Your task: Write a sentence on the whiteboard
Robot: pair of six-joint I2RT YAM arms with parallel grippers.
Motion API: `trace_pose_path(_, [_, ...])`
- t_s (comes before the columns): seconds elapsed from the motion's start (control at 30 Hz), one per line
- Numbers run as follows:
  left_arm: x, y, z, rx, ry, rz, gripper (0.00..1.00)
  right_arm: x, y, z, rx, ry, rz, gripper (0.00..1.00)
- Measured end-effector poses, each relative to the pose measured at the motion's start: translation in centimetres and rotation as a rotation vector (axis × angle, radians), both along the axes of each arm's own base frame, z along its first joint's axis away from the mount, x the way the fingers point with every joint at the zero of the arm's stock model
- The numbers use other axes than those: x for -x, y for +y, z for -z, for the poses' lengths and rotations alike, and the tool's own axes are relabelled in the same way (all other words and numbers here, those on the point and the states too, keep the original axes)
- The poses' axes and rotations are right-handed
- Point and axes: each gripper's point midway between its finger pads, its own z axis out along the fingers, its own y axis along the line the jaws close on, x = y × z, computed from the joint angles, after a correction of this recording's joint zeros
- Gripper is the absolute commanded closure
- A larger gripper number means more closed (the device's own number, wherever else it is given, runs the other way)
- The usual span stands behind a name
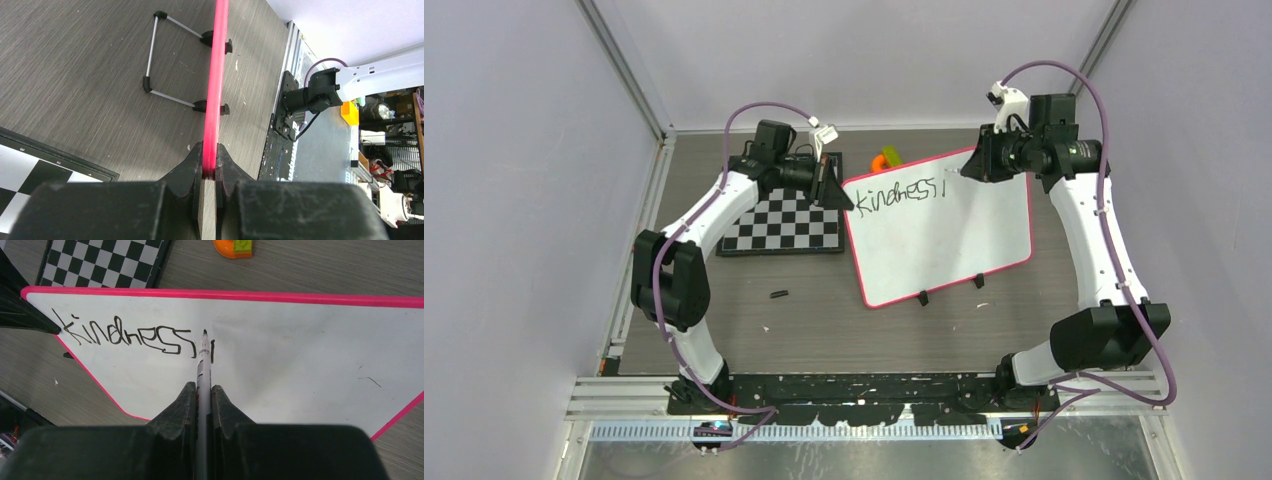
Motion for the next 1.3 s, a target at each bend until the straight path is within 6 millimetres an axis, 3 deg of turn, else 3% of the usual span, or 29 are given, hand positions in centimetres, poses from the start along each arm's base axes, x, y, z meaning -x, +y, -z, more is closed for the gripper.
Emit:
trace_pose_path(0.5, [0.0, 0.0, 0.0, -0.001, 0.004, -0.003, 1.00, -1.2, -0.2, 1.3, 0.011, 0.031, 0.010, 1.00])
trace_pose_path(0.93, [0.0, 0.0, 0.0, 0.000, 0.000, 0.000, 1.00, 0.8, -0.6, 0.6, 0.026, 0.012, 0.024, 1.00])
trace_pose_path(1.3, [0.0, 0.0, 0.0, 0.000, 0.000, 0.000, 1.00, 0.1, -1.0, 1.9, 0.045, 0.040, 0.041, 1.00])
